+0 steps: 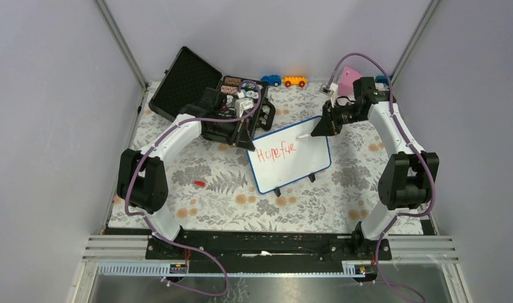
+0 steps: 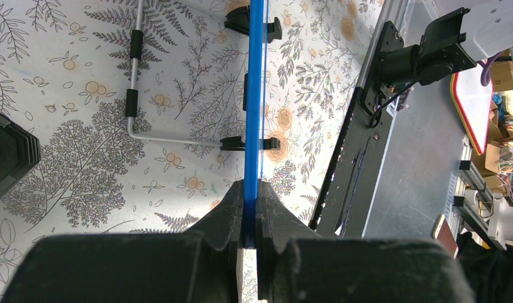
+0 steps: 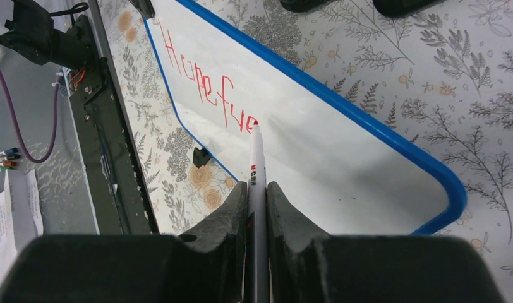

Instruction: Write a sentence on the whiteboard

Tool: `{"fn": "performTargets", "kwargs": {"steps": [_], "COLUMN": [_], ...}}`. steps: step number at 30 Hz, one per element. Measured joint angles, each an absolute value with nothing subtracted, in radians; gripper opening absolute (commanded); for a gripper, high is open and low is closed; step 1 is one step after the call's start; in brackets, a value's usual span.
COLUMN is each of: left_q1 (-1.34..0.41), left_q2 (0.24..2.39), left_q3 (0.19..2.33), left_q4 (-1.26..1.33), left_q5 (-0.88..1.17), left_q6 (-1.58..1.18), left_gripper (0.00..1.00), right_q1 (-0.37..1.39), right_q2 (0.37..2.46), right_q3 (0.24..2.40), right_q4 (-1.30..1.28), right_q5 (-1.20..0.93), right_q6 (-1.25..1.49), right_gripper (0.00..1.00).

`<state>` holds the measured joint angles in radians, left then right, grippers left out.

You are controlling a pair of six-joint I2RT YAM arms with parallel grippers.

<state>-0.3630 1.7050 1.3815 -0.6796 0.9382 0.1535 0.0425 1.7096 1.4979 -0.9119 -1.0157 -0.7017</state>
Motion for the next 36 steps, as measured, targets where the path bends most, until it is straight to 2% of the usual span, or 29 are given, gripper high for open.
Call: {"fn": "performTargets", "kwargs": {"steps": [36], "left_q1": [-0.363], "left_q2": [1.705], "left_q3": [1.382], "left_q4": [-0.680], "left_q5": [0.938], "left_q6": [0.154], "left_gripper": [0.00], "right_q1": [0.041], "right_q2": [1.761], "right_q3": [1.515], "right_q4": [-0.899], "right_q5": [-1.015], "right_q6": [-0.684], "right_gripper": [0.00]}}
